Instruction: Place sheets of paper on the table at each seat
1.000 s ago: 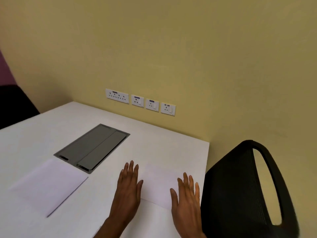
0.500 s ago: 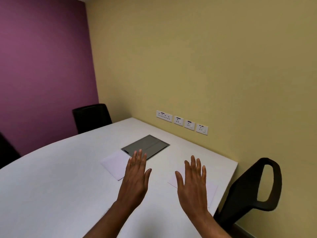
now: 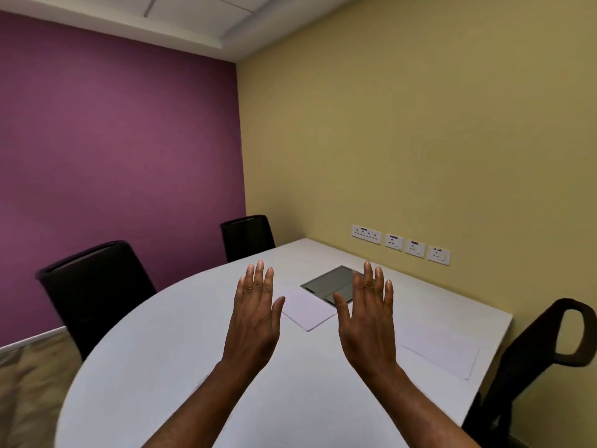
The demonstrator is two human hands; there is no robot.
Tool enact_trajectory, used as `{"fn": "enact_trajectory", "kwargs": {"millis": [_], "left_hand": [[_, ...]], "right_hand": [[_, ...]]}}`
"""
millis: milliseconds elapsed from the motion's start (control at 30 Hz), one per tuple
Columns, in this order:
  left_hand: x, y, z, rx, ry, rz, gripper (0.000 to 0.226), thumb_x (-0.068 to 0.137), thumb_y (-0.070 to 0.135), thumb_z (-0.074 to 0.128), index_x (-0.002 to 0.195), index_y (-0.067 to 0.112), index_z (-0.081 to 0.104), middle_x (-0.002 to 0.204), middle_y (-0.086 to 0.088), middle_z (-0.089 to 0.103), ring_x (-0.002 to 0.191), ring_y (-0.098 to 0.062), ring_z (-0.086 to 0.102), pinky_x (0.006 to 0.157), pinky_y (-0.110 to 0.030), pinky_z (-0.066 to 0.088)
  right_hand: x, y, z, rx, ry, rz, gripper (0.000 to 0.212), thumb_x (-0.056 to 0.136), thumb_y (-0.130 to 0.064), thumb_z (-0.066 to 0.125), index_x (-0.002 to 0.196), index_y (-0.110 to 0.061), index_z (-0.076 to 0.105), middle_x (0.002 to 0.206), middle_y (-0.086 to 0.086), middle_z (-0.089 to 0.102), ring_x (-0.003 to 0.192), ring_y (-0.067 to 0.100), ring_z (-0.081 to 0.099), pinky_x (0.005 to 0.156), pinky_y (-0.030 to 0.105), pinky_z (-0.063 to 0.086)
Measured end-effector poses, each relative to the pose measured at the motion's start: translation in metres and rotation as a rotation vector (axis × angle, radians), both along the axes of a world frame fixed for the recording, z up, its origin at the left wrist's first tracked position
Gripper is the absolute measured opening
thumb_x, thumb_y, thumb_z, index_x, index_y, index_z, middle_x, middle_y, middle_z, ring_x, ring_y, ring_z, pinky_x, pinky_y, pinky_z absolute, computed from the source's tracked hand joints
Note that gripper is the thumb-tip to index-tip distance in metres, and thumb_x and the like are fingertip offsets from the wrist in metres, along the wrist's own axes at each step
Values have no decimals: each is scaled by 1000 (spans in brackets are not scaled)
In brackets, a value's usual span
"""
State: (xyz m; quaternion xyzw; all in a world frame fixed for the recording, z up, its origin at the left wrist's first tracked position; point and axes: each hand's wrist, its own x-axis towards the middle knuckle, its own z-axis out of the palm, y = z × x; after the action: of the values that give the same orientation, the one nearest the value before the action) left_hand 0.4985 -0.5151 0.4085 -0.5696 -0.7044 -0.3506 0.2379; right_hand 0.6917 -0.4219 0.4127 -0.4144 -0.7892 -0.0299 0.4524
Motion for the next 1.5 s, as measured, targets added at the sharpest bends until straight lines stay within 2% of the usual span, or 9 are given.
{"fn": "enact_trajectory", "kwargs": {"millis": [100, 200, 367, 567, 733, 967, 1100, 1300, 1500], "left_hand": [[-34, -58, 20, 26, 27, 6, 62, 105, 36, 32, 158, 12, 12, 168, -7, 8, 156, -19, -2, 126, -41, 8], [-69, -108, 40, 49, 68, 7, 62, 105, 36, 34, 158, 12, 13, 167, -7, 8, 156, -20, -1, 127, -38, 3], [-110, -155, 56, 45, 97, 14, 62, 105, 35, 33, 158, 11, 12, 168, -7, 8, 156, -20, -2, 127, -41, 4], [-147, -173, 52, 28, 114, 62, 62, 106, 35, 35, 158, 11, 11, 168, -8, 6, 156, -20, -3, 126, -46, 9], [-186, -192, 50, 17, 126, 90, 61, 106, 34, 34, 158, 11, 11, 168, -8, 7, 156, -20, -2, 127, -44, 7], [-270, -221, 36, 37, 67, 77, 61, 106, 32, 36, 158, 10, 12, 168, -9, 8, 156, -21, -1, 126, -46, 9], [-325, -243, 24, 28, 45, 24, 60, 106, 34, 34, 158, 10, 13, 167, -9, 9, 156, -20, -2, 127, -44, 8], [-411, -274, 21, -5, 29, -58, 60, 107, 34, 34, 158, 11, 12, 167, -9, 7, 156, -20, -3, 127, -44, 7], [-474, -269, 25, 16, 4, -95, 60, 106, 35, 32, 157, 10, 13, 167, -9, 7, 156, -19, -2, 127, -40, 4]], "right_hand": [[-34, -58, 11, -3, 2, -2, 66, 104, -47, 28, 156, -7, 23, 168, 9, 6, 155, 21, -6, 124, 49, 7], [-67, -106, 25, -10, 13, 31, 67, 104, -47, 29, 157, -7, 21, 168, 8, 5, 155, 20, -8, 124, 48, 5], [-103, -151, 43, 32, 2, 56, 67, 105, -47, 27, 156, -6, 22, 168, 10, 6, 155, 21, -7, 125, 50, 8], [-140, -163, 47, 46, -18, 92, 64, 105, -43, 32, 155, -3, 25, 167, 14, 8, 155, 25, -4, 124, 52, 9], [-177, -169, 41, 50, -41, 84, 61, 106, -39, 39, 153, -1, 30, 166, 17, 11, 155, 29, 1, 123, 53, 9], [-257, -201, 26, 36, -28, 81, 60, 106, -39, 37, 153, -2, 30, 166, 16, 11, 155, 27, -1, 124, 52, 7], [-316, -232, 14, 38, -15, 10, 59, 106, -37, 39, 153, -2, 30, 166, 17, 12, 155, 28, 0, 123, 53, 9], [-407, -280, 13, -8, -26, -88, 63, 106, -43, 27, 155, -4, 26, 167, 14, 6, 155, 26, -4, 124, 53, 9], [-464, -283, 23, 32, -65, -156, 63, 106, -44, 26, 155, -5, 25, 167, 13, 5, 155, 25, -6, 124, 52, 10]]}}
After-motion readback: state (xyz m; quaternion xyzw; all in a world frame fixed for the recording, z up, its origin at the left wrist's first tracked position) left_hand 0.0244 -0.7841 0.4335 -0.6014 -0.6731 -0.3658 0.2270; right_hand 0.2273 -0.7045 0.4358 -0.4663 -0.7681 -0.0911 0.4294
